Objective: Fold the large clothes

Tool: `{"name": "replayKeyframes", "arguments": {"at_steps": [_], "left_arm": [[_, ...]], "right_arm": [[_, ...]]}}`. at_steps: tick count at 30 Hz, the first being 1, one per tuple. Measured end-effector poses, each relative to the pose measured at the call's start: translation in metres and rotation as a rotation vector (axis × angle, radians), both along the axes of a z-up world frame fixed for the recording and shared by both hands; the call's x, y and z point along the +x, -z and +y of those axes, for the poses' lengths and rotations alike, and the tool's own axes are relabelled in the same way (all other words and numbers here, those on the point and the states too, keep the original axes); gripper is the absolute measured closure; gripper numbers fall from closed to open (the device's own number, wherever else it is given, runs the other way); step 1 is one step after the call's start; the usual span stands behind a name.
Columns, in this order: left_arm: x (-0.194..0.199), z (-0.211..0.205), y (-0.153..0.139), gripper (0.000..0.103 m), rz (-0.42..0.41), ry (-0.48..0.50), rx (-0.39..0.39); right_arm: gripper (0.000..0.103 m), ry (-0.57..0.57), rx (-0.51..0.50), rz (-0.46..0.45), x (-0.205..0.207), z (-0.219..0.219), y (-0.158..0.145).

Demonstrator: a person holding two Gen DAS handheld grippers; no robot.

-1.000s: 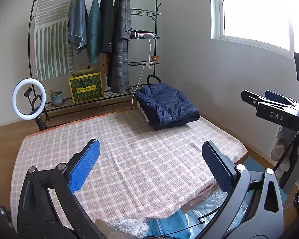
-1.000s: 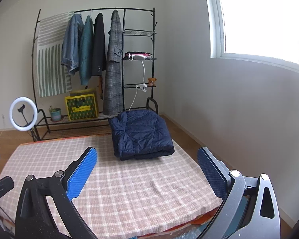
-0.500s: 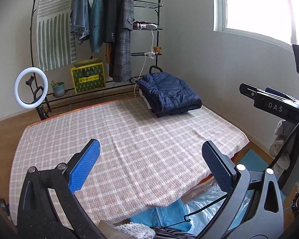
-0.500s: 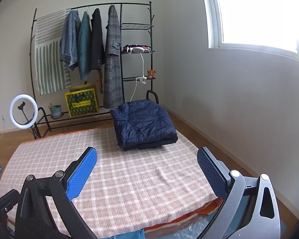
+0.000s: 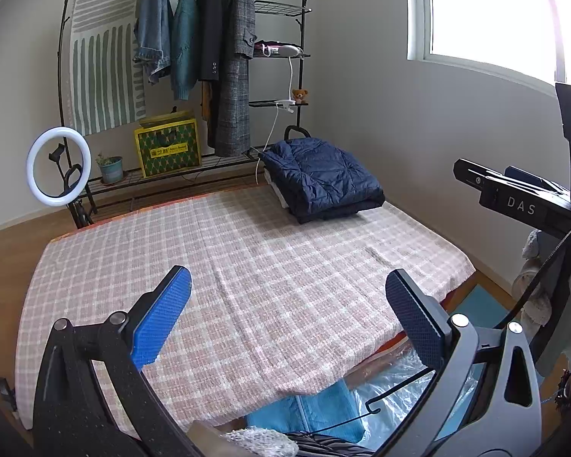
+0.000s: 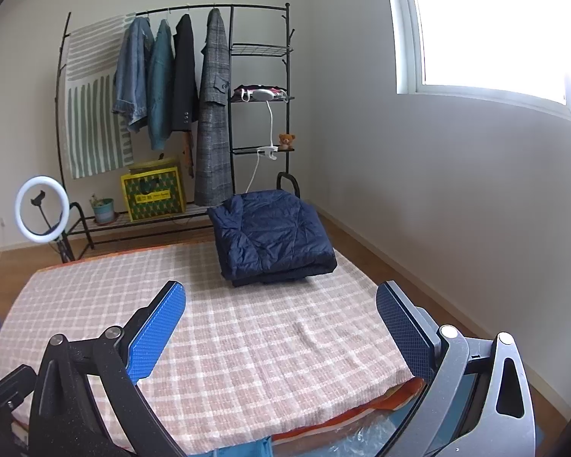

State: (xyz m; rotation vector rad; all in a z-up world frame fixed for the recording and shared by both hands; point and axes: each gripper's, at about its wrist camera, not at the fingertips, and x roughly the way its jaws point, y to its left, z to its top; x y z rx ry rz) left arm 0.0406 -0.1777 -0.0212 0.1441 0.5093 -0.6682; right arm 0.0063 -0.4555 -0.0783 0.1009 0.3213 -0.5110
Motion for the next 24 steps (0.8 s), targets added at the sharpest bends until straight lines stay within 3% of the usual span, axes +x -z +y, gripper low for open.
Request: {"name": "replayKeyframes", "arguments": {"at_steps": [24], "left_arm": [[0.0007,0.0066,-0.0017,0.0,-0.008,-0.001,-0.014]], "right_arm": [[0.003,-0.018,-0.006,0.013,0.007,0.0061,0.002]]}}
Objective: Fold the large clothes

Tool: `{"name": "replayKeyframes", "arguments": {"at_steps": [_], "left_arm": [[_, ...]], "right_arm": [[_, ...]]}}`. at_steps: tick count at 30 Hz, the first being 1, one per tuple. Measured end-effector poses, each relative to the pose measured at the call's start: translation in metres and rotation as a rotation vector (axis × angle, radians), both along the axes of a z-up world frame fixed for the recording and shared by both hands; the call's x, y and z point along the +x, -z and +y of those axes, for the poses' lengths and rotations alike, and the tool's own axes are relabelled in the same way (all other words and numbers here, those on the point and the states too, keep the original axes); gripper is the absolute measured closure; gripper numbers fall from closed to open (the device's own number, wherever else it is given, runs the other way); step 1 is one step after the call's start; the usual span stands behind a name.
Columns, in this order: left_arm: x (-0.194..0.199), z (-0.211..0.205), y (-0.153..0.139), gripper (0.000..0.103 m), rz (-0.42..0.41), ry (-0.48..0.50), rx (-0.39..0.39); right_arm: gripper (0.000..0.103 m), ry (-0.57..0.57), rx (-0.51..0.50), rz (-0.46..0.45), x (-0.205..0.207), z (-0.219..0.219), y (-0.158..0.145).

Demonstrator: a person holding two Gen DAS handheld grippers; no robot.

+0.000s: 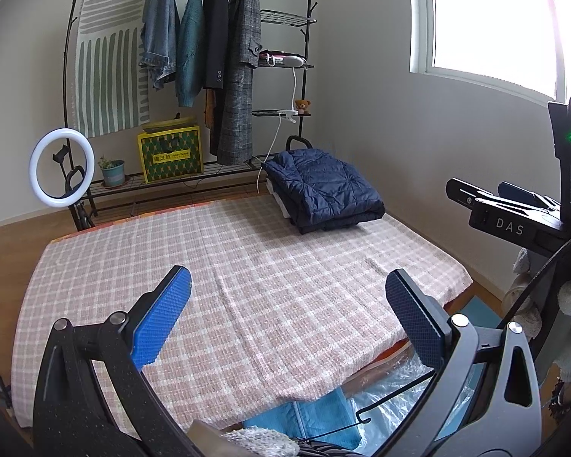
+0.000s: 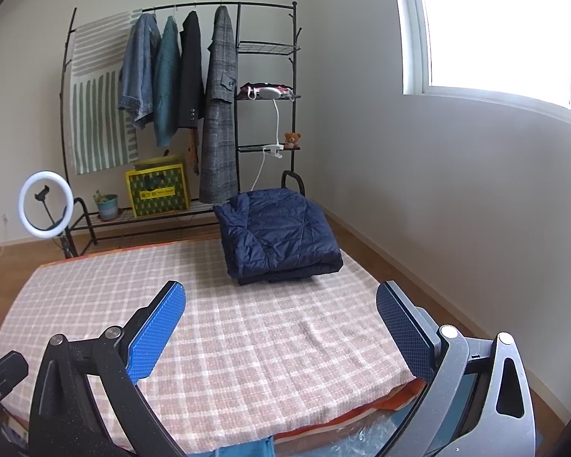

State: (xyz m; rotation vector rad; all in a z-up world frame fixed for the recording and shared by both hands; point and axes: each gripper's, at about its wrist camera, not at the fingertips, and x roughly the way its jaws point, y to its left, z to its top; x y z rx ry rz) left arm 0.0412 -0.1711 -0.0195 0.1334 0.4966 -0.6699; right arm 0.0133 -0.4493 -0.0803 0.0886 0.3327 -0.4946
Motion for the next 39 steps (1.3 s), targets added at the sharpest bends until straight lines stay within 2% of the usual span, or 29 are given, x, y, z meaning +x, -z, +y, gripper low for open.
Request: {"name": "replayKeyframes", "arguments": {"at_steps": [27,39], "left_arm": [[0.0,-0.008,-0.002,0.0,-0.006,-0.003,-0.002],[0.007,-0.025,0.002,0.0,-0.016,-0.016,0.005]], "right_arm": [[0.003,-0.005,0.015,0.011,0.002,-0.002,0.004],[0.003,0.0,0.02,0.024,0.003,-0.002,0.009]]}}
